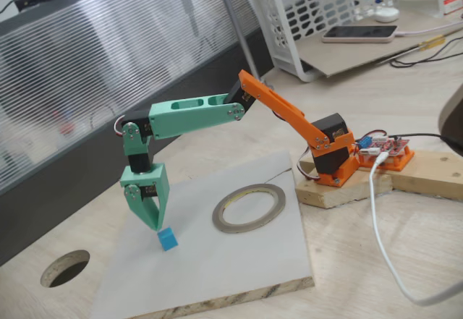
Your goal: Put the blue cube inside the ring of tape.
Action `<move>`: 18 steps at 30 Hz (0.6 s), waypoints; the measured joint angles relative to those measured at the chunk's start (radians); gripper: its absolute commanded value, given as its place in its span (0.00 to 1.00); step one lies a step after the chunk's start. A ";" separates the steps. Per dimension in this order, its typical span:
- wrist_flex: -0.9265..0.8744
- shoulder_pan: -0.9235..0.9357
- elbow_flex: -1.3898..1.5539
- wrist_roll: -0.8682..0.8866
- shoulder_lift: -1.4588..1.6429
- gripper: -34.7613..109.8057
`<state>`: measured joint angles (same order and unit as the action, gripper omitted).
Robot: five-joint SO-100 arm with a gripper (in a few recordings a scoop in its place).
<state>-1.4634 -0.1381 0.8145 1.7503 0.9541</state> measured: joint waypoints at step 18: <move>0.000 0.011 0.000 0.000 0.000 0.24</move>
<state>-1.4634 -0.1273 0.8145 1.7503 0.9541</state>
